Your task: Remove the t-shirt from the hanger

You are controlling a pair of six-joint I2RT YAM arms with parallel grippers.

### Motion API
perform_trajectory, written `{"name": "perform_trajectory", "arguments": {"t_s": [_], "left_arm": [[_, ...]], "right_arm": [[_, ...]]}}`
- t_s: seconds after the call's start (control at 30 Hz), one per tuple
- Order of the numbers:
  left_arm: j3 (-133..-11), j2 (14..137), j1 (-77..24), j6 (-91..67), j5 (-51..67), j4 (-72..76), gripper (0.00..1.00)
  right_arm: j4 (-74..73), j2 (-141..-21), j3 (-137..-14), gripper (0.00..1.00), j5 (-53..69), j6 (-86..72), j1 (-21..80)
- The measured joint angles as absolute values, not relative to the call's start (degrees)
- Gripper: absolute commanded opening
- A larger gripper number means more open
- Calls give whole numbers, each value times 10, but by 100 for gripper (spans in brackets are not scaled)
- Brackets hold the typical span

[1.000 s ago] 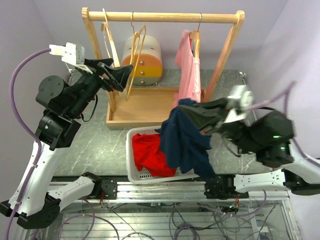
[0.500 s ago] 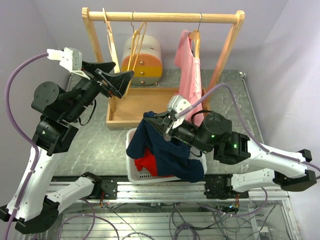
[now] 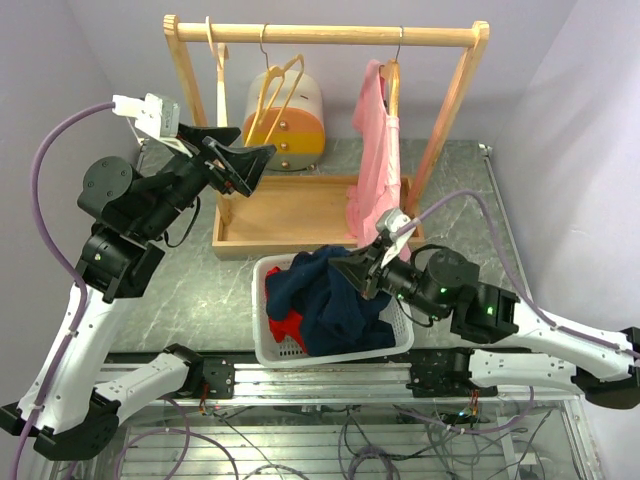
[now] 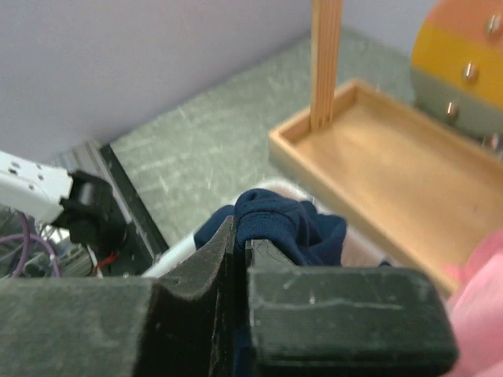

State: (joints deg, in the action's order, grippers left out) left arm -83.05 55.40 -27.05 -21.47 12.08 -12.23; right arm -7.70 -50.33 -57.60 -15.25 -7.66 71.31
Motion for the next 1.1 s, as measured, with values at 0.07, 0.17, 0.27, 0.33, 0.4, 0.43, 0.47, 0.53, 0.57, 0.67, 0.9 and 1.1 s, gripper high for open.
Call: {"name": "perform_trajectory", "arguments": {"t_s": [0.07, 0.17, 0.27, 0.33, 0.4, 0.43, 0.47, 0.53, 0.57, 0.67, 0.9, 1.1], "left_arm": [[-830, 554, -270, -214, 122, -122, 99], [-823, 553, -270, -215, 129, -118, 99], [-813, 553, -270, -215, 138, -118, 99], [-809, 558, -270, -215, 145, -118, 99], [-809, 564, -270, -215, 150, -118, 99], [-809, 567, -270, -215, 153, -118, 99], [-809, 569, -270, -215, 155, -118, 99], [-809, 572, -270, -215, 157, -118, 99], [-809, 573, -270, -215, 157, -118, 99], [-809, 572, -270, -215, 156, -118, 99], [-814, 579, -270, -214, 146, -118, 99], [-821, 596, -270, -210, 139, -118, 99]], "right_arm": [[-92, -486, -539, 0, -159, -114, 713], [-114, -481, -480, 0, -163, -172, 713], [-135, -501, -431, 0, -163, -219, 713], [-146, -523, -409, 0, -163, -246, 713], [-147, -549, -395, 0, -162, -267, 713], [-145, -561, -390, 0, -162, -276, 713], [-144, -573, -387, 0, -161, -283, 713], [-135, -598, -381, 0, -159, -293, 712], [-129, -611, -379, 0, -158, -297, 710], [-107, -651, -369, 0, -150, -310, 705], [-58, -767, -356, 0, -129, -349, 700], [-54, -795, -375, 1, -124, -364, 701]]}}
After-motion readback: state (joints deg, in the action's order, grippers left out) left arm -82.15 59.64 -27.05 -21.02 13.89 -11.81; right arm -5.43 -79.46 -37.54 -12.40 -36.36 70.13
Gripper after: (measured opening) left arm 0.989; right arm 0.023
